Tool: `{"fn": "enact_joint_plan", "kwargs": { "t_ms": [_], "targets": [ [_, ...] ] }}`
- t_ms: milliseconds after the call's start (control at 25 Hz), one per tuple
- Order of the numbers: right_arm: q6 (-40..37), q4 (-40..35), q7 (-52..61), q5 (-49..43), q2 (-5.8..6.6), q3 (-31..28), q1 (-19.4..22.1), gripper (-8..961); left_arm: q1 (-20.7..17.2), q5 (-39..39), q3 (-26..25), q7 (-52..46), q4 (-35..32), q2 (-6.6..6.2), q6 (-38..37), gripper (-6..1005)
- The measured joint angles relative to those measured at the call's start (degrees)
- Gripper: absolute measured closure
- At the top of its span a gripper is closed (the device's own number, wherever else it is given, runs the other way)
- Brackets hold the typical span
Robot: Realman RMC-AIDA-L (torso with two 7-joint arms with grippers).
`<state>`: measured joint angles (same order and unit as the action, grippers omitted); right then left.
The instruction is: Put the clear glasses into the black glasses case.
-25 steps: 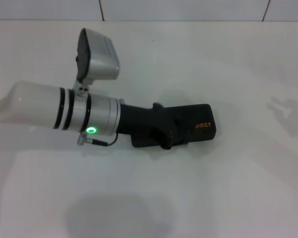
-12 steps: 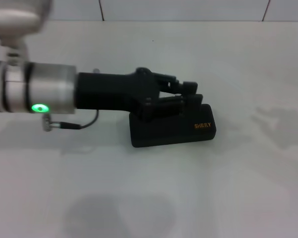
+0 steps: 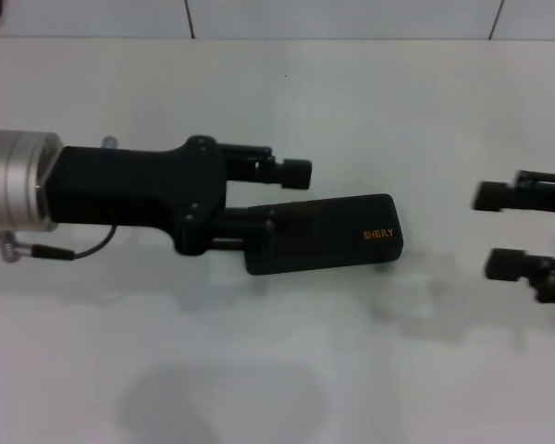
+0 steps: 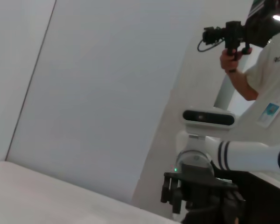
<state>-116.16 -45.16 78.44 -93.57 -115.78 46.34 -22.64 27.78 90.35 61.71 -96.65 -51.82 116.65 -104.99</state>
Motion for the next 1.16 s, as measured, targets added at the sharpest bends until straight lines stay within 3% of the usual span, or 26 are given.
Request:
{"fn": "enact_joint_plan", "kwargs": {
  "t_ms": [200, 320, 600, 1160],
  "targets": [
    [0.7, 4.6, -1.3, 0.5, -0.12, 1.1, -3.0, 348, -1.0, 0.5, 0.0, -0.4, -0.2, -0.53, -2.4, 419],
    [0.8, 5.0, -1.2, 1.2, -0.16, 1.2, -3.3, 245, -2.4, -0.1, -0.2, 0.9, -0.2, -0.65, -3.5, 332],
    [1.3, 6.8, -1.4, 1.6, -0.33, 1.5, -3.7, 217, -5.0, -0.5, -1.8, 3.1, -0.2, -1.12, -4.0, 105],
    [3.6, 11.9, -5.4, 5.7, -0.40, 7.3, -5.6, 217, -5.5, -0.2, -3.1, 3.1, 0.1, -0.84, -4.5, 105]
  ]
}}
